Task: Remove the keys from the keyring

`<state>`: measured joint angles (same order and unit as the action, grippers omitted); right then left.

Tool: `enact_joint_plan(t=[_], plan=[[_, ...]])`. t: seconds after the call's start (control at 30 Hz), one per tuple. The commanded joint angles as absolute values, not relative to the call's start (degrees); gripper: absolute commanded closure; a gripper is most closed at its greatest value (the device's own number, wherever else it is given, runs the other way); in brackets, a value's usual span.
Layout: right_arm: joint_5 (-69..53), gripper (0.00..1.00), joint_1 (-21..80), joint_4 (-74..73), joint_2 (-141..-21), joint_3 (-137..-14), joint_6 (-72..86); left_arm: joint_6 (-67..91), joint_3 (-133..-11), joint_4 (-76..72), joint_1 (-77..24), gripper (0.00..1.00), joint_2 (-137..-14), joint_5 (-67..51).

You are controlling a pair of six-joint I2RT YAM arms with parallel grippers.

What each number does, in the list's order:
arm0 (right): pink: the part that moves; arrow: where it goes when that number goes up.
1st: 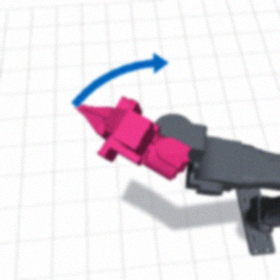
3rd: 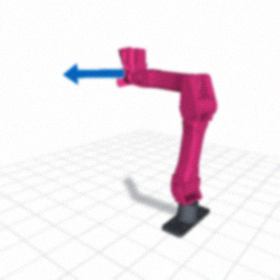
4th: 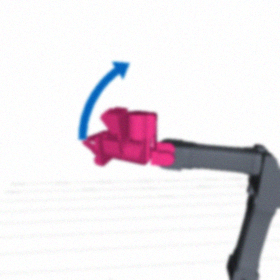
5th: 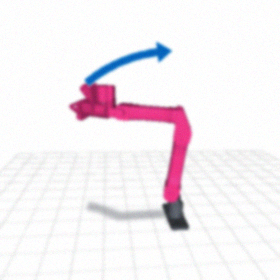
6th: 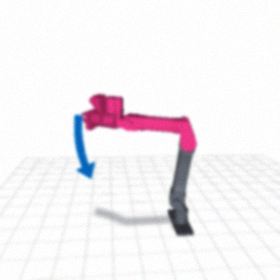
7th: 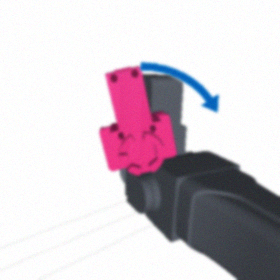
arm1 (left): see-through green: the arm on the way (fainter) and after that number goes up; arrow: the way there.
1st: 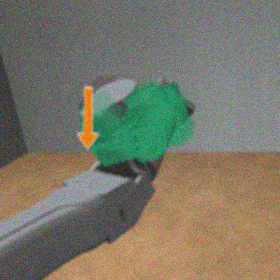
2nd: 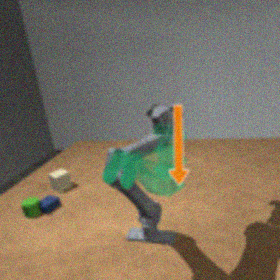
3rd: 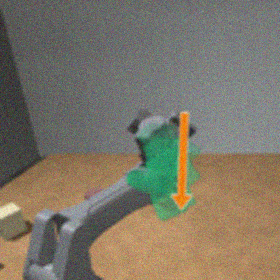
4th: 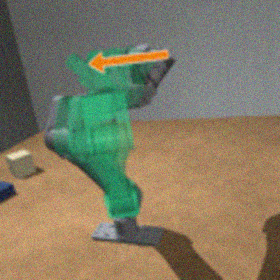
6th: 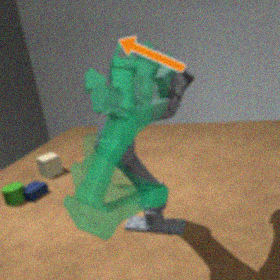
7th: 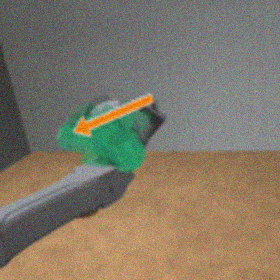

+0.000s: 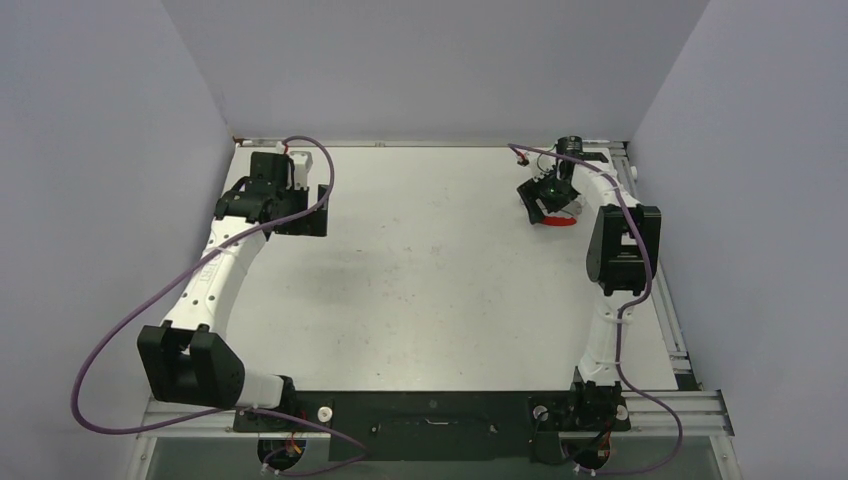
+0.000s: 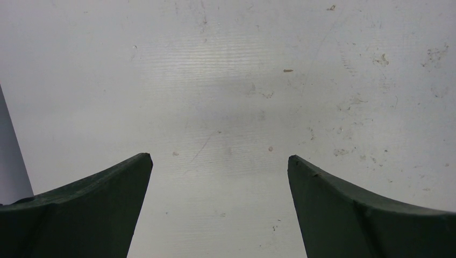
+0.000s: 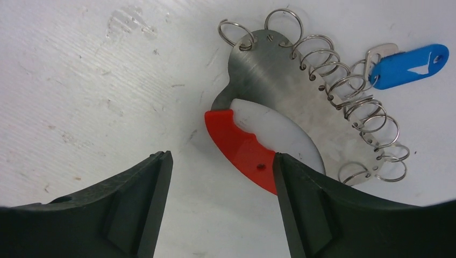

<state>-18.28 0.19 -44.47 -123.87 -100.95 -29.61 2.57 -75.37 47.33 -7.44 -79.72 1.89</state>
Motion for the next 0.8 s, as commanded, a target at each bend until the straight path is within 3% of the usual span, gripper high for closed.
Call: enact_joint_plan(t=[0.0, 0.3, 0.77], plan=[[-19.61, 0.29, -1.71, -49.2, -125.84, -106.16, -41.79, 2.02, -78.76, 46.54, -7.7, 0.04, -80.37, 1.03], [-18.81, 0.32, -2.3, -53.14, -130.45, -110.04, -53.6, 1.15, -80.76, 46.82, -7.71, 0.04, -81.99, 0.01], [-22.52, 0.58, -0.36, -61.96, -132.55, -107.38, -61.63, 1.06, -80.73, 47.11, -7.73, 0.04, -81.59, 0.0]])
